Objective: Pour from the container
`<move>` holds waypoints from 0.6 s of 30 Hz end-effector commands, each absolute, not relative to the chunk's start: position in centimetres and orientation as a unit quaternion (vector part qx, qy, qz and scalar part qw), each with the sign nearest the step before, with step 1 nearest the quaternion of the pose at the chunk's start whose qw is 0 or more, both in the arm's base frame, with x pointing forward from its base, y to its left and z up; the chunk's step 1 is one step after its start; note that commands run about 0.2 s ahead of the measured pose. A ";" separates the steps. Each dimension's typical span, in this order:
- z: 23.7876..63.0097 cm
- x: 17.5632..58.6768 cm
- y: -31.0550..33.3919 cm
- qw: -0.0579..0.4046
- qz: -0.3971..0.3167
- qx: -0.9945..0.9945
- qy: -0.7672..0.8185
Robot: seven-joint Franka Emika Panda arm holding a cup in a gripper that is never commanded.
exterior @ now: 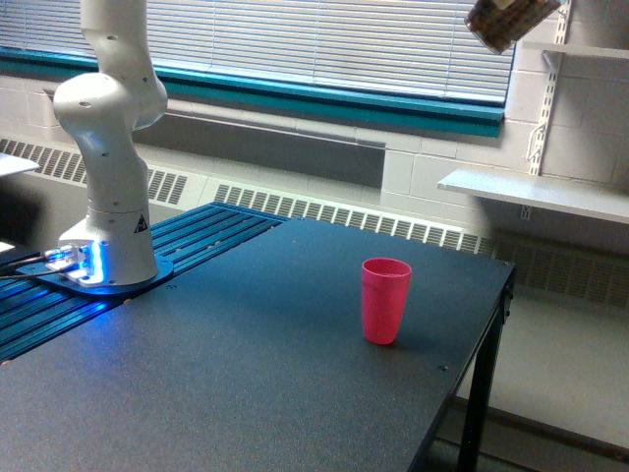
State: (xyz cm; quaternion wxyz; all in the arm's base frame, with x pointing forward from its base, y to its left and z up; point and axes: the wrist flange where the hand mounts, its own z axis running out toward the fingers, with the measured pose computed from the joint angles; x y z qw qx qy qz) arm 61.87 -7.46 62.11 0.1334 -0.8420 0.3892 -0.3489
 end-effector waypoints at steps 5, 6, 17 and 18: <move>55.8 61.3 -7.5 0.109 -0.303 -0.862 0.392; 55.3 61.0 -8.1 0.105 -0.299 -0.862 0.396; 51.6 59.1 -7.1 0.095 -0.279 -0.881 0.370; 51.5 59.0 -7.0 0.093 -0.280 -0.882 0.367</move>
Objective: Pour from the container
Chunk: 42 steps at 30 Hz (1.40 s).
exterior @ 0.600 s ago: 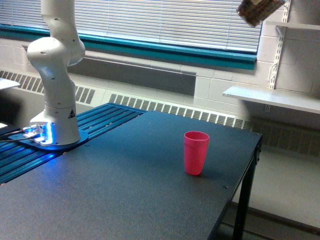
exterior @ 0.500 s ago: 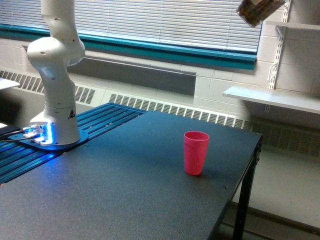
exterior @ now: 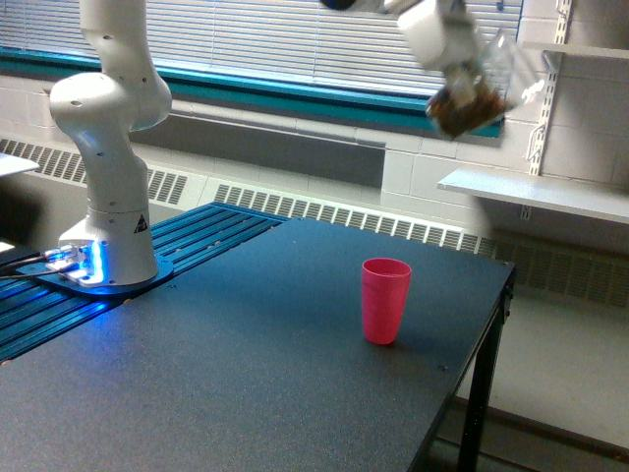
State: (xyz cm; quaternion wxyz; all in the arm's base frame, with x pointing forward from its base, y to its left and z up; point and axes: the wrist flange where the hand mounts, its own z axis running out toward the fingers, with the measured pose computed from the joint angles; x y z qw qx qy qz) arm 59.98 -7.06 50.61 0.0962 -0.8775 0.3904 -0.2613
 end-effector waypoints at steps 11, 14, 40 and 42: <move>49.2 56.0 -5.4 0.080 -0.269 -0.902 0.328; 48.6 55.0 -5.0 0.077 -0.267 -0.906 0.318; 40.0 48.3 -2.2 0.055 -0.201 -0.954 0.218; 39.6 48.1 -2.2 0.048 -0.197 -0.957 0.208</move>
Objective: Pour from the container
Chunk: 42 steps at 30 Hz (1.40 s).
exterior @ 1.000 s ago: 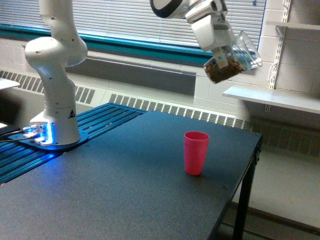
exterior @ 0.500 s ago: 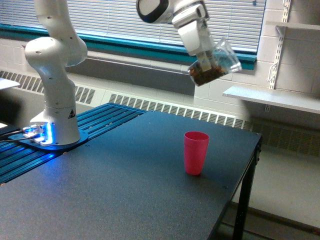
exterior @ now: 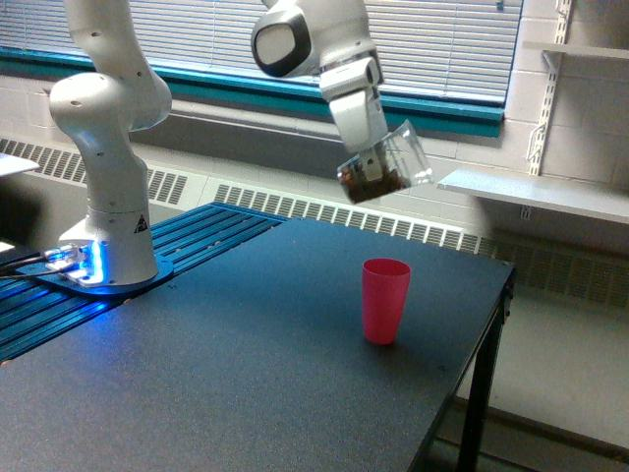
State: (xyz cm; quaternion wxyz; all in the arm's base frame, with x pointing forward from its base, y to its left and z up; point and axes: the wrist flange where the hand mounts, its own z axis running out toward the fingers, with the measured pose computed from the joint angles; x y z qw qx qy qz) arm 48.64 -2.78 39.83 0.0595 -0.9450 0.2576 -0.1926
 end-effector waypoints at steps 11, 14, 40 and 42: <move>37.0 47.1 -1.6 0.032 -0.167 -0.968 0.182; 36.3 46.7 -1.5 0.027 -0.155 -0.972 0.174; 32.2 44.5 -1.0 -0.033 -0.086 -0.985 0.144; 32.0 44.5 -1.0 -0.037 -0.083 -0.985 0.144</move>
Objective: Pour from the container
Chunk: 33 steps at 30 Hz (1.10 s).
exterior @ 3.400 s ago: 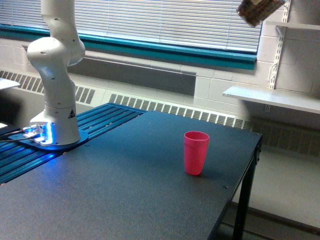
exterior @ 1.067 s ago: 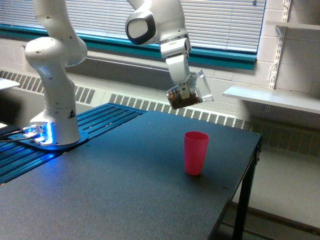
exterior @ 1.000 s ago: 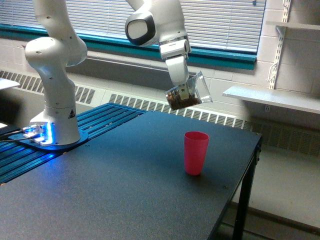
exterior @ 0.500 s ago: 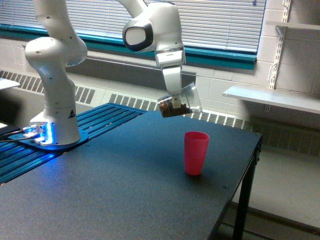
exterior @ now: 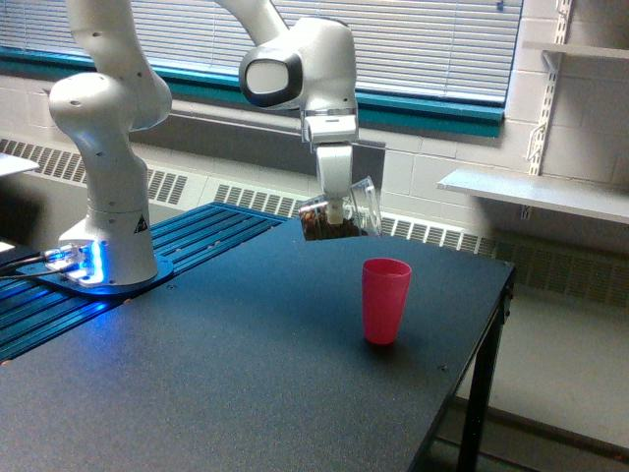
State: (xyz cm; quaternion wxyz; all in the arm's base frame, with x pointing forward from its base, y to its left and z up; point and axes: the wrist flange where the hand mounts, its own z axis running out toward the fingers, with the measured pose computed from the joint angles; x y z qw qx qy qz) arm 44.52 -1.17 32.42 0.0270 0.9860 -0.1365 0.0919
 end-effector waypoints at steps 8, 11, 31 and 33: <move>32.0 45.0 -0.6 0.055 0.075 0.986 -0.139; 31.9 45.2 -0.3 0.060 0.073 0.986 -0.137; 32.6 46.4 0.8 0.109 0.051 0.987 -0.111; 32.7 46.5 0.9 0.115 0.050 0.986 -0.107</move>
